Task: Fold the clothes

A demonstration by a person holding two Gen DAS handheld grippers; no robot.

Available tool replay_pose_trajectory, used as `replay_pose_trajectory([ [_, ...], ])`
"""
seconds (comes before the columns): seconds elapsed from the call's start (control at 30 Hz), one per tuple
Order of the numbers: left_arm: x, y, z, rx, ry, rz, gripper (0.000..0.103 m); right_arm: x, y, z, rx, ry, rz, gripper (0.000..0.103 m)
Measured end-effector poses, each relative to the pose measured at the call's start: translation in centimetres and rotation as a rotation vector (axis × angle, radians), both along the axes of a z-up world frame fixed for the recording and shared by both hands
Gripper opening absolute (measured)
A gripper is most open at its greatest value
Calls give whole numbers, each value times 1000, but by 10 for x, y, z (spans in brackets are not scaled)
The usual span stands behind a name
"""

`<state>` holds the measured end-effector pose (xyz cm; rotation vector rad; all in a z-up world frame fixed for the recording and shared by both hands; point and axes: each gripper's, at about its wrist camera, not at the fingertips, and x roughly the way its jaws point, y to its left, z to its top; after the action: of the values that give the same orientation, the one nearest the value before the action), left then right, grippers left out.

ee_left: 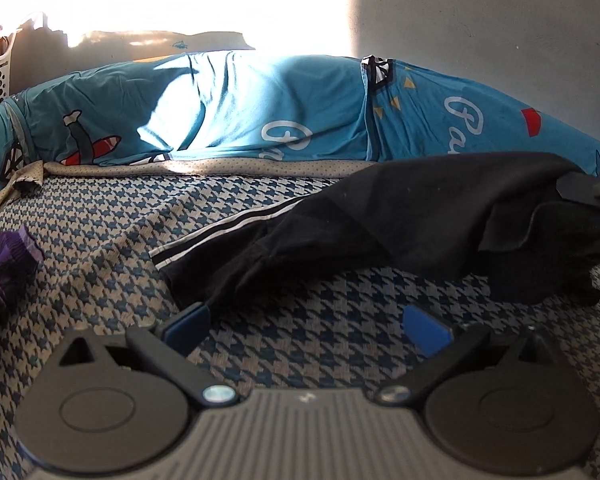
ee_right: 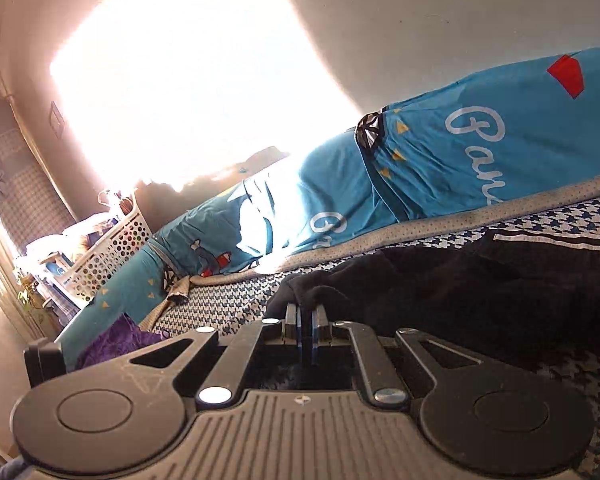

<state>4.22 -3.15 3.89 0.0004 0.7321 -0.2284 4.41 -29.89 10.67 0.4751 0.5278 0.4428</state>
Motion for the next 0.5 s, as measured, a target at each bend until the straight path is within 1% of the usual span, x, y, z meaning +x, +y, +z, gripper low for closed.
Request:
replay_pose_trajectory([
  [0.1,-24,-7,-10,-3,-4,-1,103,-10,-1,6,39,-15,-5,6],
  [0.23,-46,-22,-20,6,6,-22,103,-30,3,13,70,-39,21,7],
  [0.33,-58,-30,-18,-5,-22,-36,103,-43,6,15,83,-49,51,7],
  [0.4,-63,-32,-17,-13,-34,-41,103,-50,6,15,109,-48,71,7],
  [0.5,-67,-30,-17,-15,-29,-23,103,-62,4,17,141,-63,111,7],
])
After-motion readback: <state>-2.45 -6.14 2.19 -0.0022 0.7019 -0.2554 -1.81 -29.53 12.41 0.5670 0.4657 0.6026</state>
